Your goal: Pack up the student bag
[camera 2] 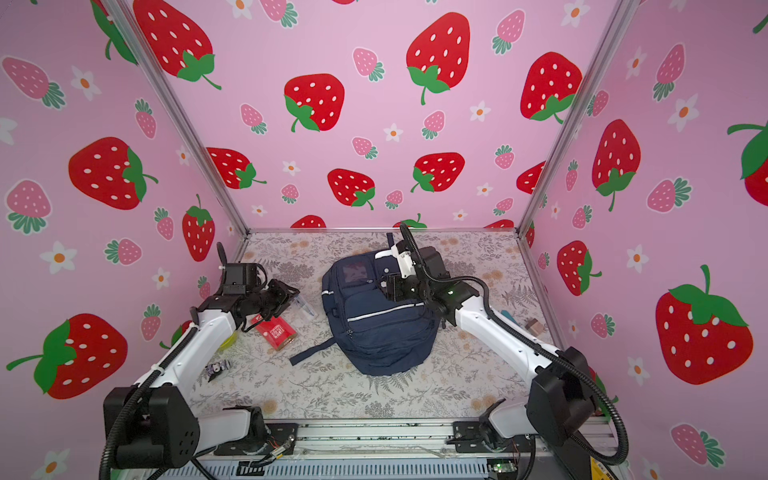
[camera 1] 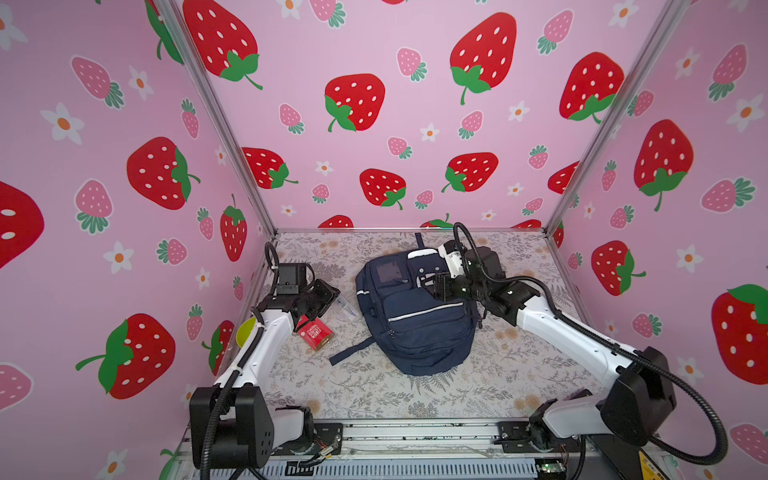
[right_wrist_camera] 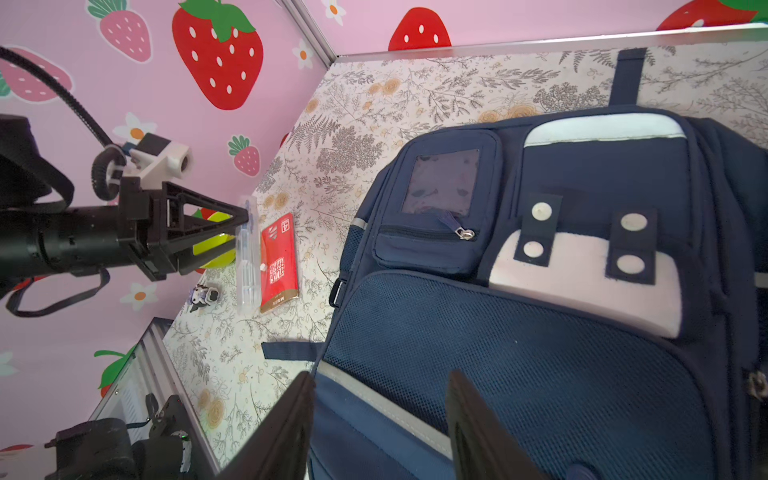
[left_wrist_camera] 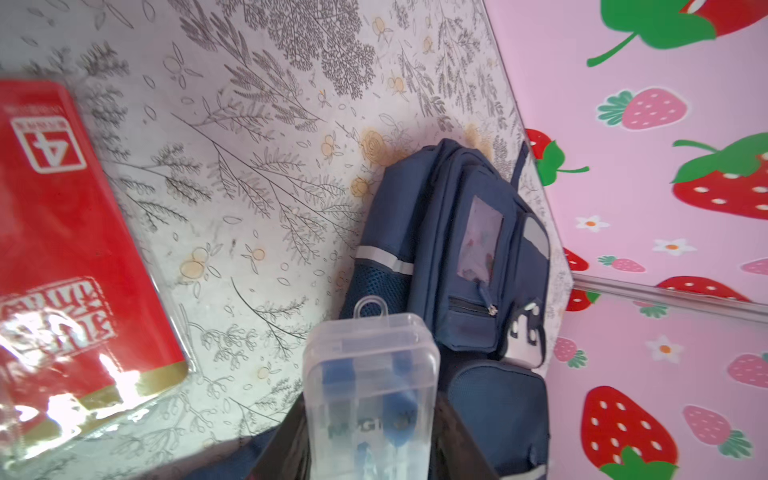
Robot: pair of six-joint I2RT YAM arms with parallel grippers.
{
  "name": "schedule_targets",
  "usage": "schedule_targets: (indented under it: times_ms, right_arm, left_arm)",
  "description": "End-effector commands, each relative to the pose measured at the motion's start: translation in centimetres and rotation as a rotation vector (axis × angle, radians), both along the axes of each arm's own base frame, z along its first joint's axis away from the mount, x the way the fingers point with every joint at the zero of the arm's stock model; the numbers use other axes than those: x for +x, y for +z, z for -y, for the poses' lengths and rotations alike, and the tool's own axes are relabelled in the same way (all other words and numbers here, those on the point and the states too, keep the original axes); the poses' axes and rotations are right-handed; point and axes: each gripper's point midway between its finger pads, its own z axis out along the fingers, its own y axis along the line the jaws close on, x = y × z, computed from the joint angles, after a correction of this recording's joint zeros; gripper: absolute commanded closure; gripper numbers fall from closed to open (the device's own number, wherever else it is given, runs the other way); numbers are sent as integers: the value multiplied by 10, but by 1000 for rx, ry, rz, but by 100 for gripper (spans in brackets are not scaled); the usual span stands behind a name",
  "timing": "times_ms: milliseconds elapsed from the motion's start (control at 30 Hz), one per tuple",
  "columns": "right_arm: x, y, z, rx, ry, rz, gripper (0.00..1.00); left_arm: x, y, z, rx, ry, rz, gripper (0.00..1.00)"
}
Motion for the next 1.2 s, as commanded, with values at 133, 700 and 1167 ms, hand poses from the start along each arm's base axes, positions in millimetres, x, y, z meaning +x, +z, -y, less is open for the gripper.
schedule_targets:
  times_ms: [133, 700, 1167]
  right_arm:
    - [-9, 23, -30, 142, 106, -8, 46]
    - [-60, 13, -125, 167, 352, 16, 43]
    - [-58, -3, -143, 157, 374, -22, 50]
  left_arm:
    - [14, 41, 22, -252, 66, 155, 76]
    - [3, 60, 44, -484, 135, 199, 73]
    - [-3, 66, 54, -527, 102, 195, 72]
